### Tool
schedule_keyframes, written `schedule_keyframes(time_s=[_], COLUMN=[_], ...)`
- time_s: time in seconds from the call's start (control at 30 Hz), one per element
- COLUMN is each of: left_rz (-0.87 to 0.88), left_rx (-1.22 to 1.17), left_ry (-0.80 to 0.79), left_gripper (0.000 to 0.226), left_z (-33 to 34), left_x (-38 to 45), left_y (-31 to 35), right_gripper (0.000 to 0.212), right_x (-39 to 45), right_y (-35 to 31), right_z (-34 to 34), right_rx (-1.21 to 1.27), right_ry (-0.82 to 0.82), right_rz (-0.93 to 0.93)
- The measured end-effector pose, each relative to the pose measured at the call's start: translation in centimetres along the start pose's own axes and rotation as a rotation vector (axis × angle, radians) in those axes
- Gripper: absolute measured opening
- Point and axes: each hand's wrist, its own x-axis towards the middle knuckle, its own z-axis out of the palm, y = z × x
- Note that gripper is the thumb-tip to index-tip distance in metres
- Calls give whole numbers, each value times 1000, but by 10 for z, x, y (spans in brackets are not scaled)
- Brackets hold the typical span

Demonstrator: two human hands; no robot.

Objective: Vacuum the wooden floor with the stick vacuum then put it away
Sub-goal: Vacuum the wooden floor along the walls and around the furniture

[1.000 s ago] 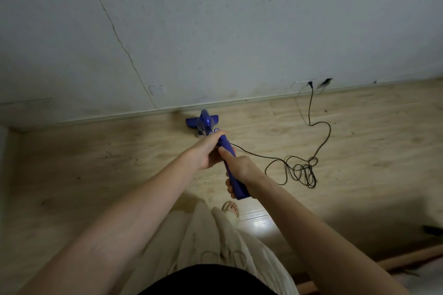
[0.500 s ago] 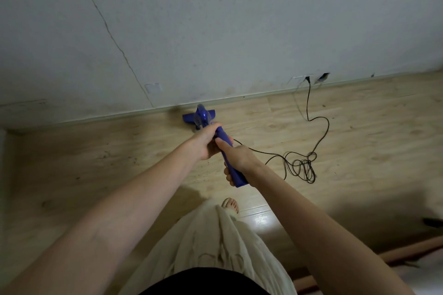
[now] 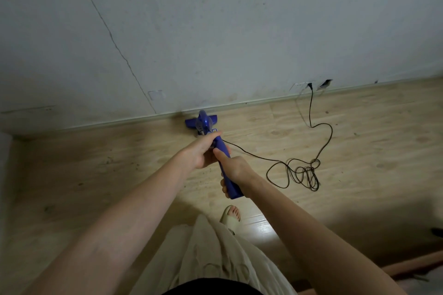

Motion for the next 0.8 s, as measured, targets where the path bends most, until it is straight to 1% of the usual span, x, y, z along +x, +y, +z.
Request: schedule_keyframes(time_s=[0.1,0.23,0.37,0.6,0.8], left_rz=[-35,-35,-9,26,8], left_rx=[-4,-10,-58,-66,-48], left_ry=[-55,-72,-35,52,48], left_gripper=[31,34,33,27,31], left_z=[-4,-3,0,1,-6], left_x=[-5,-7,-5,1,3], left_y=[2,3,2,2,-1], right_gripper=[44,42,43,50,49], right_x=[-13,-20,-13,12,10], right_y=[-4,-9,-11,-4,3], right_z=[-6,-9,-8,3,11], right_rx=[-2,-29,-49,-47,-16], right_ry=[-10,-10,5,29,25], right_rz=[-12,-13,-29,3,8])
